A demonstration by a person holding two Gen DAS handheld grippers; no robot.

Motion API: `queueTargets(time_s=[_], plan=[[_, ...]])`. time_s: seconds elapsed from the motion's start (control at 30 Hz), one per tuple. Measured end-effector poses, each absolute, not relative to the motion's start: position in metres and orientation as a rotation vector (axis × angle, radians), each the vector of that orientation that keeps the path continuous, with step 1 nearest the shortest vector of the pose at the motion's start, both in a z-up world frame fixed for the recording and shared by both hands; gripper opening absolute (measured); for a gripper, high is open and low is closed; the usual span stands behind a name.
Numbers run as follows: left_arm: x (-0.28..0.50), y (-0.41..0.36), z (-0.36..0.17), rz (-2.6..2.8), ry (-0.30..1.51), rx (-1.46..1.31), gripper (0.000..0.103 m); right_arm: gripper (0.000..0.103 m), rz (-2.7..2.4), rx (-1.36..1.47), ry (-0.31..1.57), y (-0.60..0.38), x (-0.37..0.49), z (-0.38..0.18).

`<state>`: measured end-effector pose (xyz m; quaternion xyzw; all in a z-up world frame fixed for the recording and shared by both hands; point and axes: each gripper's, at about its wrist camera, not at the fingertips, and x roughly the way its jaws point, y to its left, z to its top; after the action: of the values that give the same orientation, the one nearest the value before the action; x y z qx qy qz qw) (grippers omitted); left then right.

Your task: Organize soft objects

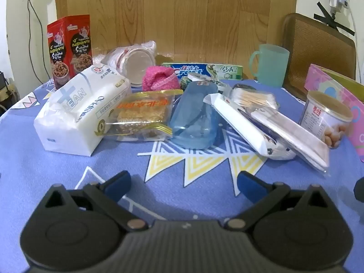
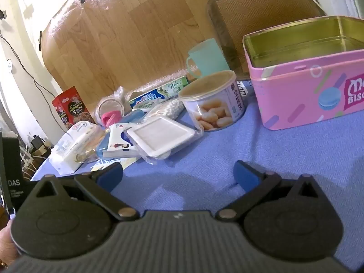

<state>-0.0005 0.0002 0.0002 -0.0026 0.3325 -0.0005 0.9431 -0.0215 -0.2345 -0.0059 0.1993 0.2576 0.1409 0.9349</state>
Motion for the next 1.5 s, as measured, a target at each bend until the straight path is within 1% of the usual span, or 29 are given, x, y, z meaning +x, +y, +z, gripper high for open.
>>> queueTargets(time_s=[0.13,0.17,0.23,0.37,0.43,0.63,0.67,0.7,0.77,0.8,1.03,1.13,1.23,1.3,1.37,1.4,1.47,1.5], plan=[[-0.003,0.008,0.004,-0.079,0.695,0.036,0.103,0.103,0.289,0.393,0.534,-0.233,-0.022,-0.004],[-0.001,0.009,0.004,-0.084,0.704,0.045,0.103,0.103,0.299,0.360,0.539,-0.229,-0.022,-0.003],[-0.005,0.016,0.003,-0.085,0.693,0.033,0.103,0.097,0.335,0.262,0.536,-0.218,-0.021,0.003],[-0.007,0.024,0.003,-0.113,0.677,-0.007,0.103,0.097,0.386,0.139,0.485,-0.197,-0.010,0.017],[-0.008,0.027,0.004,-0.121,0.668,-0.031,0.103,0.097,0.407,0.098,0.488,-0.193,0.004,0.021],[-0.011,0.044,0.005,-0.151,0.635,-0.153,0.103,0.097,0.396,0.010,0.560,-0.186,0.040,0.003],[-0.011,0.045,0.006,-0.154,0.633,-0.158,0.103,0.094,0.402,0.018,0.584,-0.189,0.046,-0.002],[-0.011,0.046,0.006,-0.156,0.631,-0.160,0.103,0.089,0.412,0.027,0.589,-0.192,0.049,-0.005],[-0.010,0.046,0.006,-0.158,0.632,-0.161,0.103,0.073,0.411,0.019,0.587,-0.191,0.043,-0.003],[-0.009,0.046,0.007,-0.160,0.632,-0.163,0.103,0.073,0.419,0.028,0.601,-0.190,0.045,0.000],[-0.012,0.048,0.006,-0.189,0.623,-0.176,0.103,0.072,0.435,0.023,0.595,-0.198,-0.029,-0.001],[-0.014,0.050,0.007,-0.276,0.633,-0.201,0.103,0.072,0.425,-0.038,0.582,-0.200,-0.063,-0.003],[-0.021,0.049,0.011,-0.414,0.666,-0.328,0.103,0.075,0.419,-0.122,0.561,-0.194,-0.074,-0.003],[-0.022,0.039,0.011,-0.505,0.710,-0.391,0.103,0.082,0.420,-0.142,0.550,-0.192,-0.075,-0.005],[-0.020,0.023,0.011,-0.553,0.754,-0.395,0.099,0.085,0.422,-0.130,0.547,-0.192,-0.072,-0.007],[-0.019,0.015,0.011,-0.572,0.777,-0.388,0.094,0.086,0.423,-0.127,0.542,-0.192,-0.073,-0.009],[-0.017,0.000,0.009,-0.579,0.799,-0.358,0.090,0.085,0.428,-0.136,0.533,-0.193,-0.073,-0.011],[-0.018,-0.007,0.008,-0.584,0.805,-0.347,0.073,0.082,0.426,-0.141,0.525,-0.194,-0.076,-0.013]])
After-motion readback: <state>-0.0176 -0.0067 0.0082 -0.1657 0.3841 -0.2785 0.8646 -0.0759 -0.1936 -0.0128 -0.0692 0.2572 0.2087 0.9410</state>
